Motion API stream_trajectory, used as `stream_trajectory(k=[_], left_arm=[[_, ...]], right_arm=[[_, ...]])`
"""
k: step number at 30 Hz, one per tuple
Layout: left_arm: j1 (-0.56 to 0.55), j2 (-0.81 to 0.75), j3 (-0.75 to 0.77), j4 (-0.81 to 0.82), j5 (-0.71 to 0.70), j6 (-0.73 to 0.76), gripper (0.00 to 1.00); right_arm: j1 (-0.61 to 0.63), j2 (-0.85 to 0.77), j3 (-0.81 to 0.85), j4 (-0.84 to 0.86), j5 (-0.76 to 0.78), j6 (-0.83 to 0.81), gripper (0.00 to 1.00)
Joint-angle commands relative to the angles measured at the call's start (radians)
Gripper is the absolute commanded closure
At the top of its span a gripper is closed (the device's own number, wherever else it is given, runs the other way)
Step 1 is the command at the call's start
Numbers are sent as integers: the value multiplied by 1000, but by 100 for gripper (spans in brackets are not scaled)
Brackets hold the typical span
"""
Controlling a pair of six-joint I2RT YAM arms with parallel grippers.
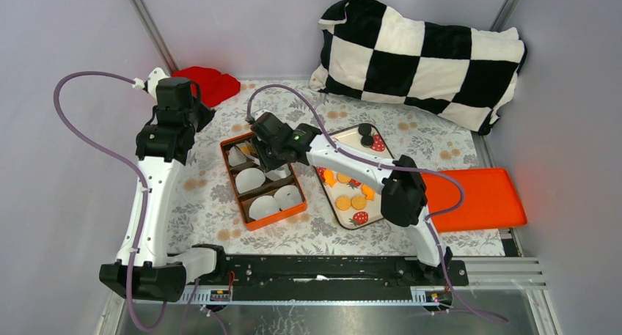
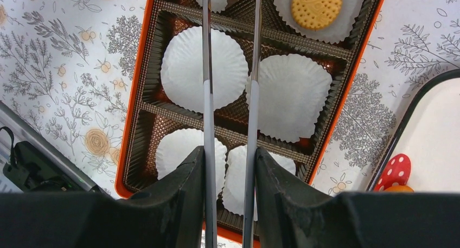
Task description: Pack the cookies
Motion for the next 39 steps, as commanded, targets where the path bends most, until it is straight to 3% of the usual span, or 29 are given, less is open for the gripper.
stream_trajectory(k=[1, 6, 10, 12, 22, 29, 34, 39], left_arm=[[11, -9, -4, -1, -8, 39, 79], [11, -16, -14, 6, -8, 45, 78], [11, -13, -25, 12, -4, 52, 78], [11, -13, -30, 19, 8, 56, 77], [11, -23, -37, 36, 28, 62, 77], [11, -45, -41, 43, 31, 58, 76], [11, -44, -67, 66, 81, 54, 76], [11, -25, -97, 100, 162, 42, 76]], right_arm=[[6, 6, 66, 29, -15, -18, 87], [7, 65, 127, -16, -21, -28, 77], [8, 58, 114, 7, -21, -24, 54], [7, 49, 106, 20, -15, -25, 49], [7, -30, 79, 41, 31, -30, 50], [8, -231, -25, 57, 114, -47, 50], [8, -373, -166, 27, 231, -46, 50], [8, -539, -417, 0, 365, 10, 50]])
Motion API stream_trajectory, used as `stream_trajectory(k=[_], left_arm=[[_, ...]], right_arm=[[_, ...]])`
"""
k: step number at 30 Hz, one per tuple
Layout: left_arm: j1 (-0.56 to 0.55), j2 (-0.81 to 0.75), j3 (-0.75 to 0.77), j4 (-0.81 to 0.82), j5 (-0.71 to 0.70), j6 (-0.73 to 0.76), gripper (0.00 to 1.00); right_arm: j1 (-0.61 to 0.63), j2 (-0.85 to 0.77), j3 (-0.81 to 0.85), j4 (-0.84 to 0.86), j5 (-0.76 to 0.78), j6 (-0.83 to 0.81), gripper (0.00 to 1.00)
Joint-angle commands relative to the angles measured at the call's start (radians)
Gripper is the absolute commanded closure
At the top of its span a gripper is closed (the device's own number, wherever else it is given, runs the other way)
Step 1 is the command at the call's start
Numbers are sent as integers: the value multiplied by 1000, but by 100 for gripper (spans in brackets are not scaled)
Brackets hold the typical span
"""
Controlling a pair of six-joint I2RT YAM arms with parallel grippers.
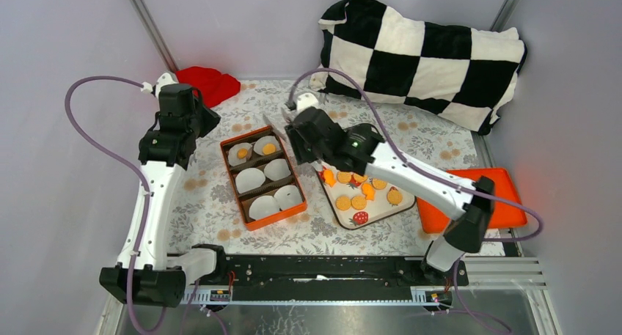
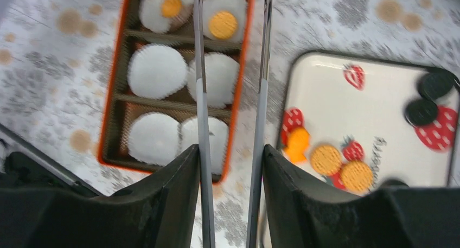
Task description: Pack the cookies
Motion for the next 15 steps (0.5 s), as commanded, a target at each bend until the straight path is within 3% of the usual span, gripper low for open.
stream_trajectory(k=[1, 7, 15], left_arm=[[10, 16, -31, 73, 94, 3, 76], [10, 33, -55, 90, 128, -9, 77], [7, 39, -72, 101, 196, -25, 77]], right_arm=[[7, -143, -201, -28, 157, 56, 50], [7, -307, -445, -68, 127, 169, 52], [12, -511, -622, -184, 110, 321, 55]])
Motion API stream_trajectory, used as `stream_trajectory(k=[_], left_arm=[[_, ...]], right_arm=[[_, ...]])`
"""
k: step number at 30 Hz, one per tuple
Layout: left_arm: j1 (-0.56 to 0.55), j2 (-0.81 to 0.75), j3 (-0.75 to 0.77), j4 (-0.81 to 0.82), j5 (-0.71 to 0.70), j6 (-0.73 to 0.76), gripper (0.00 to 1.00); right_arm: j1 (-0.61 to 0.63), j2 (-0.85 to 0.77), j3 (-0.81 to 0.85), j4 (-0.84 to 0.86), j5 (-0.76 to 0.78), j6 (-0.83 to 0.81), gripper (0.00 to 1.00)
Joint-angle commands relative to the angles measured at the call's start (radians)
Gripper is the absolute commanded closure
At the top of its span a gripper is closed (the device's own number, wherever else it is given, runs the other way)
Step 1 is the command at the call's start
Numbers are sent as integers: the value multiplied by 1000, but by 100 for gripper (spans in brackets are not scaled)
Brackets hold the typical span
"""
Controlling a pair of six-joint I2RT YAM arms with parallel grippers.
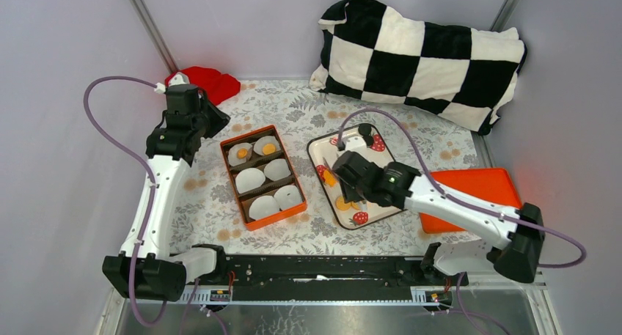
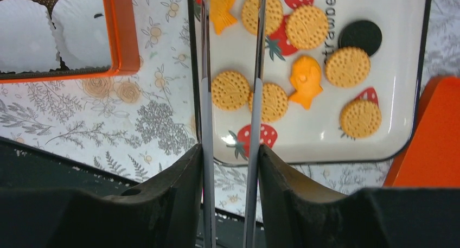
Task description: Pack the cookies
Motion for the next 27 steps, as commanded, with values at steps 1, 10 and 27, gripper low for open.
stream_trajectory(k=[1, 10, 27], left_arm=[[8, -4, -18, 47, 53, -10, 77], [8, -12, -38, 56, 87, -29, 77], [6, -6, -56, 73, 99, -31, 77]], right_arm=[[12, -153, -44, -81, 28, 130, 55], [24, -281, -151, -167, -48, 226, 55], [50, -169, -161, -109, -2, 203, 51]])
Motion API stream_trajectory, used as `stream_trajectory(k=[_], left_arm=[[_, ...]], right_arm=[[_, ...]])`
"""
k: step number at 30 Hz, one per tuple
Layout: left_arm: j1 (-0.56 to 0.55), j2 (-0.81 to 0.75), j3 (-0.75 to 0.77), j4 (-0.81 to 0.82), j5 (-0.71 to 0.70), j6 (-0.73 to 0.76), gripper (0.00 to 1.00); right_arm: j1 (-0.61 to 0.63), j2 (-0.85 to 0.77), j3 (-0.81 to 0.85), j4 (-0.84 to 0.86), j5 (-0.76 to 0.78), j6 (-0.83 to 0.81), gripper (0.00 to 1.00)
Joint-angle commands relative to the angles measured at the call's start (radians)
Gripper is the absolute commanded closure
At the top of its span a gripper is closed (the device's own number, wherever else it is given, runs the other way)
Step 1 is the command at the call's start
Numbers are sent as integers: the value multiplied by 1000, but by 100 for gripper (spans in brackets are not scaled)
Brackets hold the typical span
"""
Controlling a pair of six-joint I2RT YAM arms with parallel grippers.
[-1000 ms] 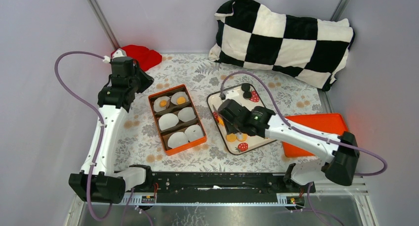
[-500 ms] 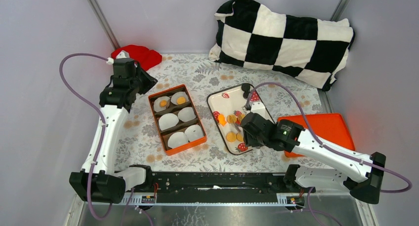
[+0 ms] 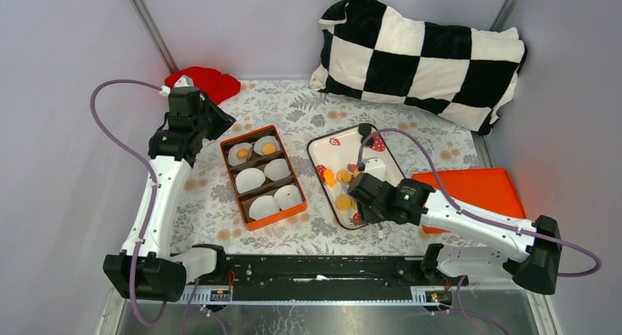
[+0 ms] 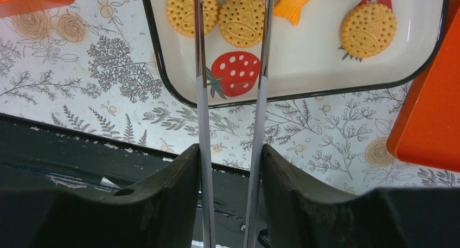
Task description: Pack the cookies
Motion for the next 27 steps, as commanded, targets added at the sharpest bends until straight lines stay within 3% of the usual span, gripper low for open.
stream_trajectory(k=[1, 10, 13, 18, 27], left_arm=[[6, -3, -14, 43, 15, -3, 77], [7, 0, -25, 46, 7, 6, 77], [7, 3, -27, 48, 13, 5, 77], [8, 1, -17, 48, 10, 3, 77], [18, 46, 60, 7, -19, -7, 79]], right_arm=[[7, 65, 64, 56, 56, -23, 51], [7, 167, 96, 109, 71, -49, 53], [7, 172, 104, 109, 88, -49, 62], [7, 174, 151, 95, 142, -69, 90], [10, 228, 388, 137, 160, -190, 100]])
